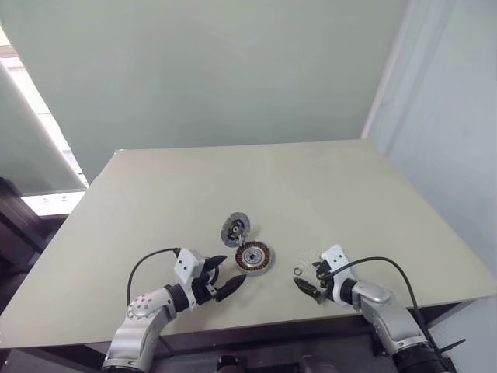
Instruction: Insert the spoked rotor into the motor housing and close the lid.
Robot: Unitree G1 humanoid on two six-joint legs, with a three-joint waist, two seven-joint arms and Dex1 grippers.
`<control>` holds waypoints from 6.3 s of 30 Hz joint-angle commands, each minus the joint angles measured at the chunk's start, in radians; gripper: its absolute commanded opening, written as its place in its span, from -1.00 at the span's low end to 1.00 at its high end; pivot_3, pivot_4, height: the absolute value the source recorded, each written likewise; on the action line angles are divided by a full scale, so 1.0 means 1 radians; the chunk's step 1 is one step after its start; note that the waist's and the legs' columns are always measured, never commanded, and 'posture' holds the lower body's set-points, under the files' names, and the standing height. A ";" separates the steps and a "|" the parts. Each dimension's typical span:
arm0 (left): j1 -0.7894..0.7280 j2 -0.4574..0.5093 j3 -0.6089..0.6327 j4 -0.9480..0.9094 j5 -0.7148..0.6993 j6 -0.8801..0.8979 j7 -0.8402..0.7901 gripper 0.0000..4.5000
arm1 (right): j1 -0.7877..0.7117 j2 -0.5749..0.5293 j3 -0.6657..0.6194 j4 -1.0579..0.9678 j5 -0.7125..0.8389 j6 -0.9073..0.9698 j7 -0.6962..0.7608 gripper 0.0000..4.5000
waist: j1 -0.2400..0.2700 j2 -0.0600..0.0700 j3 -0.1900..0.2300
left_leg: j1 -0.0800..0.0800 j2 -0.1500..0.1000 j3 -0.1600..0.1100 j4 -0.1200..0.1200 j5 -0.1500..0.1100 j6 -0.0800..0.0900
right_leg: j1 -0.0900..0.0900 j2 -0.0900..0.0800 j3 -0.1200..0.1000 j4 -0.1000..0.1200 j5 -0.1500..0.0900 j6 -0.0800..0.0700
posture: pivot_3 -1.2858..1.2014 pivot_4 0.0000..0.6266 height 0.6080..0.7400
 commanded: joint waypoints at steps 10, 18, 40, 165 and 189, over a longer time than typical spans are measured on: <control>-0.010 0.014 0.002 -0.013 0.004 -0.023 -0.009 0.99 | -0.049 0.040 0.018 0.052 -0.026 -0.061 -0.001 1.00 | 0.000 0.000 0.000 | 0.000 0.000 0.000 0.000 0.000 0.000 | 0.000 0.000 0.000 0.000 0.000 0.000 | 0.03 -1.00 1.00; -0.011 0.012 0.002 -0.010 0.005 -0.030 -0.005 1.00 | -0.042 0.041 0.019 0.053 -0.027 -0.051 -0.001 -0.01 | 0.000 0.000 0.000 | 0.000 0.000 0.000 0.000 0.000 0.000 | 0.000 0.000 0.000 0.000 0.000 0.000 | 0.03 -1.00 1.00; -0.010 0.015 0.020 0.013 0.002 -0.044 0.004 1.00 | -0.152 0.133 -0.021 -0.035 0.024 -0.067 -0.029 -0.70 | -0.001 0.001 0.000 | 0.000 0.000 0.000 0.000 0.000 0.000 | 0.000 0.000 0.000 0.000 0.000 0.000 | 0.03 -1.00 1.00; 0.036 0.032 0.009 -0.024 0.006 -0.069 0.028 1.00 | -0.367 0.340 0.065 0.321 -0.078 -0.066 -0.077 0.99 | -0.002 0.003 0.001 | 0.000 0.000 -0.001 -0.002 0.000 0.000 | -0.001 0.000 0.000 0.001 0.000 0.000 | 0.03 -1.00 1.00; 0.024 0.036 0.012 -0.008 0.007 -0.070 0.021 1.00 | -0.325 0.302 0.123 0.247 -0.122 -0.034 -0.087 -0.98 | -0.020 0.003 0.001 | 0.000 0.000 -0.001 -0.003 0.000 0.000 | -0.002 0.000 -0.001 0.000 0.000 0.000 | 0.03 -1.00 1.00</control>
